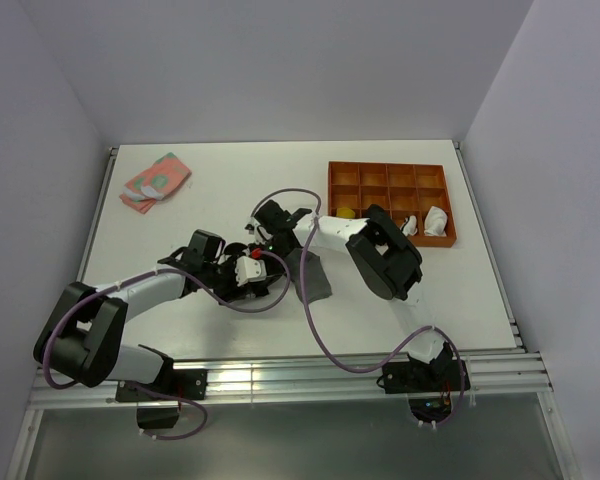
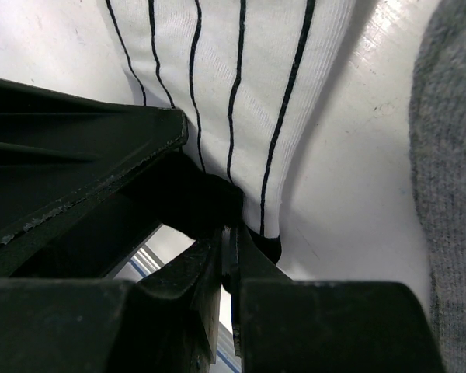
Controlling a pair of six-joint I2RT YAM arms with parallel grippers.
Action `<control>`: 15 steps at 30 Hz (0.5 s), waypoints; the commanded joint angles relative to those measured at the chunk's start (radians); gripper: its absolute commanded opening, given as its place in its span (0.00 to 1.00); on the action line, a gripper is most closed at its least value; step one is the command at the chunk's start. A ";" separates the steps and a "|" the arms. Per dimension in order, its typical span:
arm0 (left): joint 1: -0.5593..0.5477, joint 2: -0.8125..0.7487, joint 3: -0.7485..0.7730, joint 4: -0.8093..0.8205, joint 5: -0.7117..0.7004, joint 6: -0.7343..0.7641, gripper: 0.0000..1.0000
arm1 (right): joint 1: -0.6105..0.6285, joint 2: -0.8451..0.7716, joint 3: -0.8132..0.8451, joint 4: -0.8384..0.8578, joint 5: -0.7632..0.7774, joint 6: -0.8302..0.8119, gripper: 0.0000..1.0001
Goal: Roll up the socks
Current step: Roll the sock at the center of the board.
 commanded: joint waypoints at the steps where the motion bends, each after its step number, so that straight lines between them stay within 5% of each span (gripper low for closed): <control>1: -0.004 0.012 -0.002 -0.021 0.001 0.029 0.61 | 0.001 -0.014 -0.015 -0.075 0.038 -0.032 0.09; 5: -0.004 0.039 0.016 -0.082 0.024 0.052 0.58 | -0.001 -0.007 0.002 -0.078 0.038 -0.027 0.09; 15: -0.006 0.037 0.065 -0.226 0.099 0.075 0.20 | 0.004 -0.064 -0.059 0.003 0.090 0.031 0.20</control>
